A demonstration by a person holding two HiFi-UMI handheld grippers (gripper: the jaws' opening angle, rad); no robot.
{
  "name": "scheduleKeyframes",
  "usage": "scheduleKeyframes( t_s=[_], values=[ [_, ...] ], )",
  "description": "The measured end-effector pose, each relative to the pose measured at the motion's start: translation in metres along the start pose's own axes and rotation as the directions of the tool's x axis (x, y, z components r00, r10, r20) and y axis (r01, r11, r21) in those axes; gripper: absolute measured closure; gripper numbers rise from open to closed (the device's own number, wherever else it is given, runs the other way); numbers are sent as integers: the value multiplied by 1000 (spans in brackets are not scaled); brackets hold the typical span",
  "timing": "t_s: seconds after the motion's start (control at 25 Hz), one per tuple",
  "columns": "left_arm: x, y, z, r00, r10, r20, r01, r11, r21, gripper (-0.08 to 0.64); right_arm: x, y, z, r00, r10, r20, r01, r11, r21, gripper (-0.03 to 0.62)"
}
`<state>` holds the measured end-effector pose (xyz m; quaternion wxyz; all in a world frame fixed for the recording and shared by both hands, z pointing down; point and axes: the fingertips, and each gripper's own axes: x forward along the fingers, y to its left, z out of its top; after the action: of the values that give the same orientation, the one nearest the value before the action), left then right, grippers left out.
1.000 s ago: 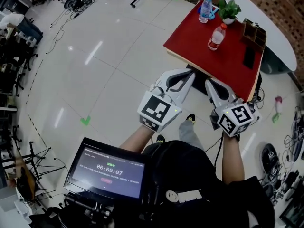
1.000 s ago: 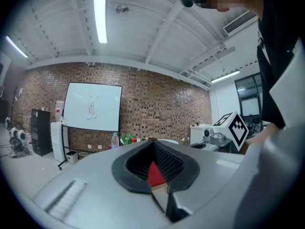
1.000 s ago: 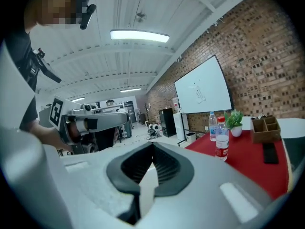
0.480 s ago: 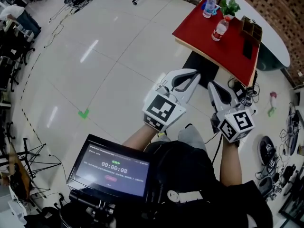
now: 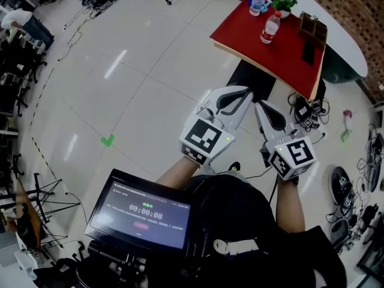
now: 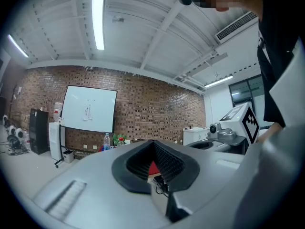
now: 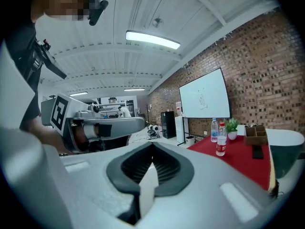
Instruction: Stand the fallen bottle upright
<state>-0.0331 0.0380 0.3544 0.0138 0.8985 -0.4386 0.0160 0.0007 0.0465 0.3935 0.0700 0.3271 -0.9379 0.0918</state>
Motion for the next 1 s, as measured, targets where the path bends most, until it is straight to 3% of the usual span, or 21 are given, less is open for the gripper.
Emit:
scheduleKeyframes(
  t_s=[0.28, 1.0],
  values=[
    [24, -32, 4, 1000, -24, -10, 25, 999, 27, 555, -24, -22, -3, 1000, -7, 13, 7, 1000, 30, 589],
    [41, -20, 1, 1000, 24, -9, -23, 999, 24, 555, -10, -48, -6, 1000, -4, 10, 4, 998, 69, 589]
  ],
)
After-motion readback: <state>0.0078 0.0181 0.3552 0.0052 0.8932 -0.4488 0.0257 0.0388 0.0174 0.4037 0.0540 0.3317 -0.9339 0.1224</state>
